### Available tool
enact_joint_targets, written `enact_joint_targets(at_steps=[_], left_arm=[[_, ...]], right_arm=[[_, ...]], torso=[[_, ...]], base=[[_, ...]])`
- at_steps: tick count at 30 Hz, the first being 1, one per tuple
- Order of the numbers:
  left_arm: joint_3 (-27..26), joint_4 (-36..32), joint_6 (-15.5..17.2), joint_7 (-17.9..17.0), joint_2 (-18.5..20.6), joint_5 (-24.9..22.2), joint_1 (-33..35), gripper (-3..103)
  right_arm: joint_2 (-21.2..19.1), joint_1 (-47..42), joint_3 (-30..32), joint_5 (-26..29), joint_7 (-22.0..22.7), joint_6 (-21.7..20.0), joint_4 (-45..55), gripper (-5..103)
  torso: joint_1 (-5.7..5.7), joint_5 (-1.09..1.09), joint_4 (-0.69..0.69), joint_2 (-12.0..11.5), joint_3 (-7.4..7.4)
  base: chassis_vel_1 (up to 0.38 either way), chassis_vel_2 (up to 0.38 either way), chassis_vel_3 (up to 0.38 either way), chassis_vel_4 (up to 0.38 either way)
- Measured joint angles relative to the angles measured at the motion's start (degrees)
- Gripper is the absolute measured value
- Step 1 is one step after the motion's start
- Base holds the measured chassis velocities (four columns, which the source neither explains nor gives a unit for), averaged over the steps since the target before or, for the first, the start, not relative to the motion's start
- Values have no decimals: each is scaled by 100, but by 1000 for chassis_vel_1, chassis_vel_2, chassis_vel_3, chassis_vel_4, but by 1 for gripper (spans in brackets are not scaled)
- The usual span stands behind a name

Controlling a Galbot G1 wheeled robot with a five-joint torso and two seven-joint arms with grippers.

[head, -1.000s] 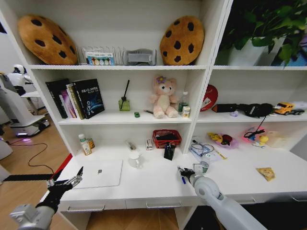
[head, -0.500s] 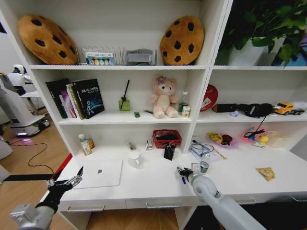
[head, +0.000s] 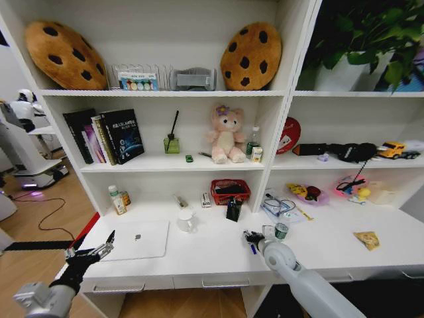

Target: Organize the objects on the table.

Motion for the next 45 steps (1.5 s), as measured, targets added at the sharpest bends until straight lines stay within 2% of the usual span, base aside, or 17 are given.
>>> enact_joint_targets(at_steps=[3,4,6,11,14,16,17,19,20,21,22,24,25,26,27,34,45], left_arm=[[0,0,0,0,0,0,0,100],[0,0,0,0,0,0,0,100],[0,0,0,0,0,0,0,100],[0,0,0,0,0,0,0,100],[0,0,0,0,0,0,0,100],[0,0,0,0,0,0,0,100],[0,0,0,0,0,0,0,100],[0,0,0,0,0,0,0,100],[0,0,0,0,0,0,0,100],[0,0,0,0,0,0,0,100],[0,0,0,0,0,0,0,100],[0,0,0,0,0,0,0,100],[0,0,0,0,0,0,0,100],[0,0,0,-2,0,0,0,100],[0,0,-1,1,0,0,-1,100],[0,0,0,-1,0,0,-1,100],[0,0,-1,0,0,0,0,100]], right_arm=[[8,39,-31,-21,10,1,-43,26],[8,39,-31,-21,10,1,-43,26],[13,59,-41,-38,0,6,-82,15],[23,73,-28,-135,-99,70,-136,12],[27,44,48,-447,-338,301,-113,12],[26,11,262,-964,-652,770,186,12],[26,11,262,-964,-652,770,186,12],[77,85,499,-1908,-1102,1282,381,12],[77,85,499,-1908,-1102,1282,381,12],[147,224,534,-2459,-1346,1615,273,12],[147,224,534,-2459,-1346,1615,273,12],[446,759,420,-3543,-1767,2514,-527,12],[446,759,420,-3543,-1767,2514,-527,12],[728,1101,314,-4010,-1879,2881,-1112,12],[1556,1742,148,-4822,-1976,3602,-2219,12],[2079,1970,-21,-4940,-1991,3759,-2708,12],[2166,1912,-9,-4842,-1868,3619,-2952,12]], torso=[[0,2,0,0,0],[0,2,0,0,0],[0,1,1,0,0],[0,2,1,0,0],[1,6,0,-1,2],[2,2,0,-1,2],[2,2,0,-1,2],[1,1,-1,-1,1],[1,1,-1,-1,1],[1,0,-1,0,0],[1,0,-1,0,0],[1,1,0,-1,1],[1,1,0,-1,1],[2,1,1,-1,1],[2,2,4,-2,2],[1,0,-1,-1,1],[0,1,0,0,1]], base=[[0,0,0,0],[0,0,0,0],[0,0,0,0],[0,0,0,0],[0,0,0,0],[0,0,0,0],[0,0,0,0],[0,0,0,0],[0,0,0,0],[0,0,0,0],[0,0,0,0],[0,0,0,0],[0,0,0,0],[0,0,0,0],[0,0,0,0],[0,0,0,0],[0,0,0,0]])
